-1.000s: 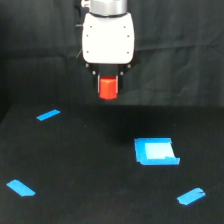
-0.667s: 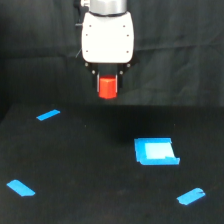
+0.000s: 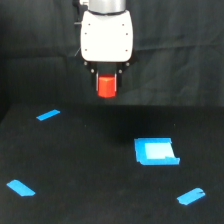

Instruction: Pick up the red object from the table

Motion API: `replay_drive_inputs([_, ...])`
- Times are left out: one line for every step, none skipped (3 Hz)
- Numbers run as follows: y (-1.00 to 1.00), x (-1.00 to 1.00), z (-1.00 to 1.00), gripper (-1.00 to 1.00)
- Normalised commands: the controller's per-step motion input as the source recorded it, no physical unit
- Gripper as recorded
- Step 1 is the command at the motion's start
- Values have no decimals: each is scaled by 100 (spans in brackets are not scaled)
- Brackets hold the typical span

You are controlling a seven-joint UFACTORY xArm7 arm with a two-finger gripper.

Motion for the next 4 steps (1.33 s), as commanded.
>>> replay_drive_inputs([-3, -3, 11, -98])
replay_drive_inputs([-2, -3, 11, -98])
replay_drive_inputs([-2, -2, 10, -98])
replay_drive_inputs([-2, -2, 10, -97])
